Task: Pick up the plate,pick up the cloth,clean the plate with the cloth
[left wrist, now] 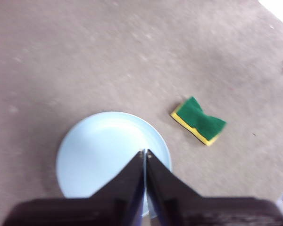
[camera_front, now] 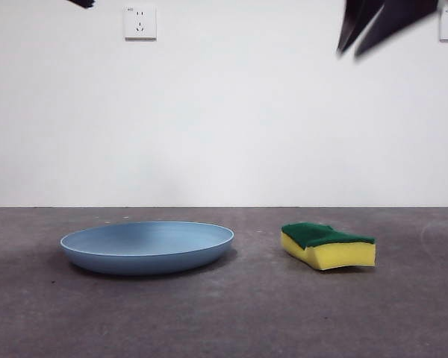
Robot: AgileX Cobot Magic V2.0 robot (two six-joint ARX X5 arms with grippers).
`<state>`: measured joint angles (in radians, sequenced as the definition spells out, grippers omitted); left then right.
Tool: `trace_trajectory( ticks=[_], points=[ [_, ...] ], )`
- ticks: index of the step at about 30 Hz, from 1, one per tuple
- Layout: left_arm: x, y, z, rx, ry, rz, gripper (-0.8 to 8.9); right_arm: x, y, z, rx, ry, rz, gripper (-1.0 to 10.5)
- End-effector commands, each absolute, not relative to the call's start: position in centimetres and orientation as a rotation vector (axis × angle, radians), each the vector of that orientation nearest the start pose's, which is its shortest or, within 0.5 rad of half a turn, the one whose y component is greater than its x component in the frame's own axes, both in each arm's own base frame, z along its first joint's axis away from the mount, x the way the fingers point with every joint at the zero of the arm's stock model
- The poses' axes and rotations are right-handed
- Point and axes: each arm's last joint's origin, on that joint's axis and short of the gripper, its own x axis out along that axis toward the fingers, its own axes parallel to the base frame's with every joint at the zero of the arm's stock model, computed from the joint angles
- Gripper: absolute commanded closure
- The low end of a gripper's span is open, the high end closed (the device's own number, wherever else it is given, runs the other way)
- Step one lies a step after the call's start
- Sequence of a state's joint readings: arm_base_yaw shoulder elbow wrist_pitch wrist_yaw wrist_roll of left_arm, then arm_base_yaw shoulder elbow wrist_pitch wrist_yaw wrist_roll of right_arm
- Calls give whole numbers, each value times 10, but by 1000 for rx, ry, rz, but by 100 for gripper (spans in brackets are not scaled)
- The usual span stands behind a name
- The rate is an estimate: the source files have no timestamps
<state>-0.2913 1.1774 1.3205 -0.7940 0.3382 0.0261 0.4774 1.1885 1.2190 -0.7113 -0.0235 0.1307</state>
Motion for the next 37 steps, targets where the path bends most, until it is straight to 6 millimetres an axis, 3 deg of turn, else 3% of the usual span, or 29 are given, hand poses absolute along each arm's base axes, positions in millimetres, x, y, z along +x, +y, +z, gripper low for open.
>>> trace_trajectory(
  ticks=[1,4,7,18,23,37],
  points=[
    [197,-69,398,68,555,-605,821,187,100,379,-36,550,464,957],
    [165,-62,411,90,422,-605,821,156,86,392,-48,437,406,957],
    [138,-52,402,100,323,-544,821,135,77,381,-49,409,402,957],
    [91,-35,308,40,274,-501,821,102,57,296,16,351,318,957],
    [84,-33,307,-4,273,-492,816,102,56,293,17,369,310,945],
    [97,-37,300,1,360,-490,816,102,57,293,14,374,310,945]
  ],
)
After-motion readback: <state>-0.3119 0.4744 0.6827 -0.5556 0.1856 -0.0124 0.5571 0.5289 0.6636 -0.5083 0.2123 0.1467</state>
